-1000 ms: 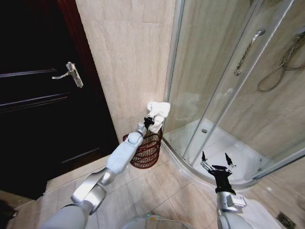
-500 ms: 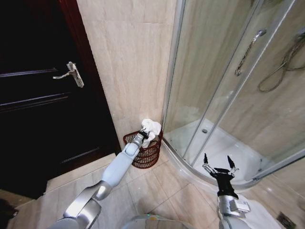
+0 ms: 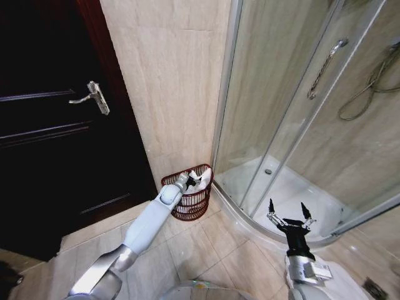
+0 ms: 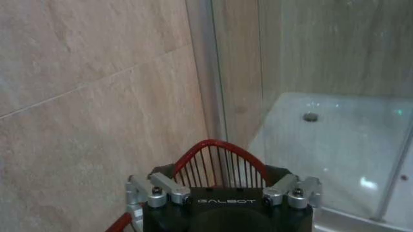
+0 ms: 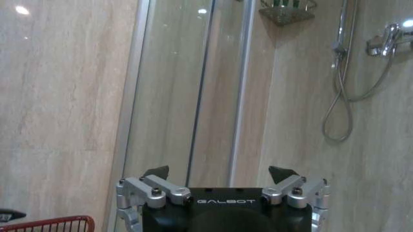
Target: Discard the used towel into the hamper.
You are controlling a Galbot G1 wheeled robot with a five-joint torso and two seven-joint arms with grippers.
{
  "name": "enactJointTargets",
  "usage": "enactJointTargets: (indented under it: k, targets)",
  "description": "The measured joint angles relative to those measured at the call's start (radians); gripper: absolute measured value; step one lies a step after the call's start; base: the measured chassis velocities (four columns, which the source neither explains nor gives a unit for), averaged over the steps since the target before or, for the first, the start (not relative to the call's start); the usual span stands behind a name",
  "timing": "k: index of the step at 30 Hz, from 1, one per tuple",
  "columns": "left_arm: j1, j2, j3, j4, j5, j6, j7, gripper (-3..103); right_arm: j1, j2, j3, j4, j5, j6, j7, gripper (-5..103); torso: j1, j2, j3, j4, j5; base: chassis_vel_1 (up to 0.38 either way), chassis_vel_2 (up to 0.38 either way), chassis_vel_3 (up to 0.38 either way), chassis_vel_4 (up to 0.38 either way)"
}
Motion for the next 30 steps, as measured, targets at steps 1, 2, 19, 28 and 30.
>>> enactJointTargets:
  k: [1,2,19,28,30]
  targets:
    - [0.000,0.000,0.000,0.000,0.000,0.000,0.000,93,0.000,0.000,0.000,0.000,0.000,0.000,0.000,100,0.000,0.000,0.000,0.0000,0.0000,0.000,0.000,0.000,0.000]
    - [0.005,0.003,-0.006,-0.014,-0.011,0.006,0.002,97,0.001,0.000,-0.001,0.000,-0.002,0.000,0.000,100,0.000,0.000,0.000,0.0000,0.0000,0.000,0.000,0.000,0.000]
    - [0.377,0.046,-0.212,-0.409,-0.111,-0.346,-0.229,100,-0.020,0.000,-0.011,0.064,-0.008,-0.014,-0.032,100,0.000,0.000,0.000,0.0000,-0.0001,0.000,0.000,0.000,0.000]
    - [0.608,0.002,-0.410,-0.495,0.143,-0.497,-0.423,100,-0.036,0.000,0.001,0.078,-0.025,0.007,-0.047,100,0.000,0.000,0.000,-0.0001,-0.0002,0.000,0.000,0.000,0.000]
    - [0.657,0.001,-0.461,-0.512,0.115,-0.525,-0.401,100,-0.043,0.000,-0.004,0.066,-0.045,0.037,-0.045,100,0.000,0.000,0.000,0.0001,-0.0001,0.000,0.000,0.000,0.000]
